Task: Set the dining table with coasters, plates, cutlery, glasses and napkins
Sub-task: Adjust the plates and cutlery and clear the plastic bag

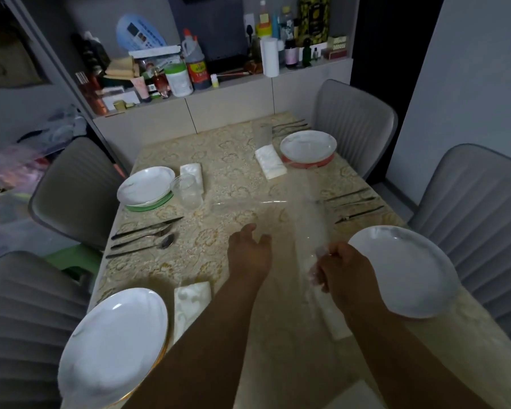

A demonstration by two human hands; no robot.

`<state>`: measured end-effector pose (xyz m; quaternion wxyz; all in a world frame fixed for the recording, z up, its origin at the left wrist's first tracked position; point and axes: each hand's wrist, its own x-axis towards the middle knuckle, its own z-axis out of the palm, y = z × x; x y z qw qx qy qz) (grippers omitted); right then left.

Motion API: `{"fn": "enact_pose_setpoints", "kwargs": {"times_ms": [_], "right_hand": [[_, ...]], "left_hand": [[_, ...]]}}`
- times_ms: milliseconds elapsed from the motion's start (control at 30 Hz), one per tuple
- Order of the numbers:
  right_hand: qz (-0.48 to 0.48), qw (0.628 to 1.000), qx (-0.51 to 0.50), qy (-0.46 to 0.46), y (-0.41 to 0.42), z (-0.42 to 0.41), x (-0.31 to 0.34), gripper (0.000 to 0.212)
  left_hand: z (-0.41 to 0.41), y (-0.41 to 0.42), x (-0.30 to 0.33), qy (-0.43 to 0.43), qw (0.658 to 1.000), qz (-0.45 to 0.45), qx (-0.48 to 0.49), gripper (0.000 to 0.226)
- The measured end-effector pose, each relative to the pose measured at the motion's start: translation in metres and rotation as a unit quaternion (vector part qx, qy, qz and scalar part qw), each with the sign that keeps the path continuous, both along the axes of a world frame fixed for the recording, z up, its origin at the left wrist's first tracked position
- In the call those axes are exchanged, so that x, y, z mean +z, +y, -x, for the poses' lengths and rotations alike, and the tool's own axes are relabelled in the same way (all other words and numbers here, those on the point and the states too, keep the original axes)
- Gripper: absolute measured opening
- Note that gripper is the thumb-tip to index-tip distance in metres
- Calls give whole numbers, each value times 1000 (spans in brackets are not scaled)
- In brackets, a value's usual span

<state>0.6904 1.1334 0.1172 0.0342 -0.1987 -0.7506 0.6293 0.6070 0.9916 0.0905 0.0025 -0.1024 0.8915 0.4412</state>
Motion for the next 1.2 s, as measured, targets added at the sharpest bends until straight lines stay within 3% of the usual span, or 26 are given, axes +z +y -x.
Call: {"fn": "enact_pose_setpoints", "kwargs": {"times_ms": [67,167,367,667,800,1033,1200], "right_hand": [[0,1000,14,-14,12,9,-5,18],[-1,1000,8,-10,26,16,-16,20],[13,1000,18,-9,47,22,-31,17],[39,999,17,-13,69,28,-38,10],[51,999,6,-16,73,29,-42,10],[56,998,-1,-13,70,32,-40,14],[62,998,7,-1,61,30,-27,13]], "left_hand": [[19,6,-14,-12,985,154,-74,51],[45,16,-37,-36,927,336,-164,56],[91,35,-73,-58,856,461,-227,63],[154,47,-84,-100,833,488,-239,60],[169,51,-90,-138,840,461,-250,65],[157,41,-99,-84,862,437,-243,76],[138,26,-94,-83,880,398,-247,71]]}}
